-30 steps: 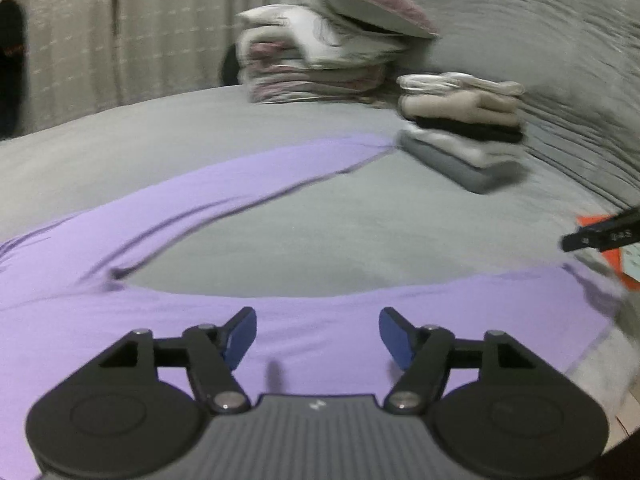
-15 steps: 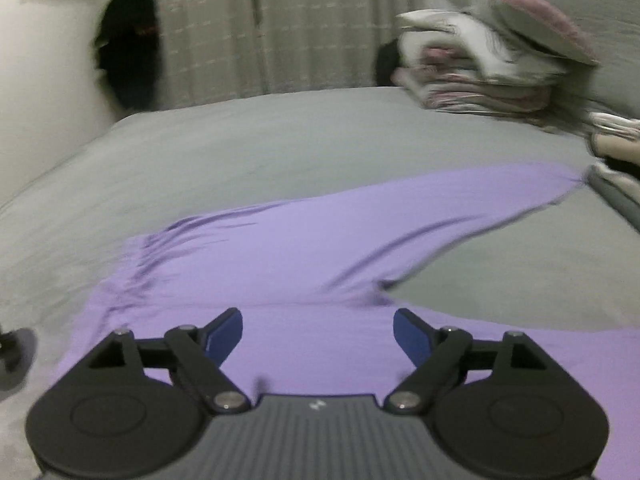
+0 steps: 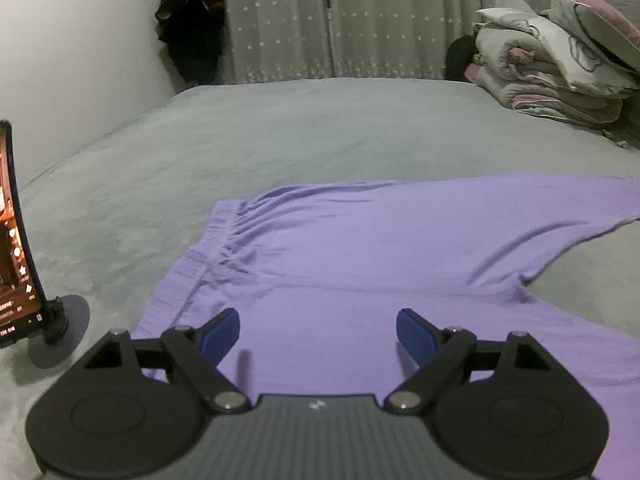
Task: Fold clothes
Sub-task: 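Release the leg and grasp the waistband with the left gripper, then grasp the waistband with the right gripper while the left gripper holds the waistband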
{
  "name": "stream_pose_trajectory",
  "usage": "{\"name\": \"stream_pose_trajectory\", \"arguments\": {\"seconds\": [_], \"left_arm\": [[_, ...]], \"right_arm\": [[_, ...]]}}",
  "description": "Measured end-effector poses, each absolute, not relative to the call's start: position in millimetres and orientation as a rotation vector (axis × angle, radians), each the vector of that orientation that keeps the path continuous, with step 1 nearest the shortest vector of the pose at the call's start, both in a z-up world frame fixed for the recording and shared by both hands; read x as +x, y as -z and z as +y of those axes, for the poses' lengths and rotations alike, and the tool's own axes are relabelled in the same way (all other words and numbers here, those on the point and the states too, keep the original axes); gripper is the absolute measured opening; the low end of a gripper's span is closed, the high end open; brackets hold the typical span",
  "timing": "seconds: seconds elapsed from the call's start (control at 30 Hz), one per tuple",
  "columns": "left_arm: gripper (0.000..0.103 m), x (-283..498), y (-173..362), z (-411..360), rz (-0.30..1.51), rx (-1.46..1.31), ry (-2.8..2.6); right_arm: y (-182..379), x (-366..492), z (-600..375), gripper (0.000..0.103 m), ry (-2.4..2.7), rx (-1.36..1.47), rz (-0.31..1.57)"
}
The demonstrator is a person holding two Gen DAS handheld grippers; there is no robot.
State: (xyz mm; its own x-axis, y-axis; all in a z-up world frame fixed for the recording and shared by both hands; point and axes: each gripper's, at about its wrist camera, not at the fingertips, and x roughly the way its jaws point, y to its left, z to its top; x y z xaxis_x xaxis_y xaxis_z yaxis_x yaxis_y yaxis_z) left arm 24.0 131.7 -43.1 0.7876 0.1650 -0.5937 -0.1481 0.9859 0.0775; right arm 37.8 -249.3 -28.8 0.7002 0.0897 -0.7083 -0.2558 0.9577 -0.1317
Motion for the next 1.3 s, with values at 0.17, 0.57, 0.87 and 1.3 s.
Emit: {"name": "stream_pose_trajectory", "arguments": {"seconds": [0.17, 0.57, 0.87, 1.3], "left_arm": [[0.048, 26, 42, 158, 0.614, -0.088, -0.191], [0.026, 42, 49, 200, 0.654, -0.215, -0.222], [0.019, 48, 54, 219, 0.675, -0.264, -0.225], [0.019, 55, 55, 213, 0.69, -0.209, -0.245]], "right_arm": [[21, 38, -241, 0.075, -0.31, -0.224, 0.729], [5, 120, -159, 0.075, -0.655, -0.346, 0.707], [6, 180, -109, 0.075, -0.695, -0.411, 0.724], [9, 247, -64, 0.075, -0.72, -0.48, 0.755]]}}
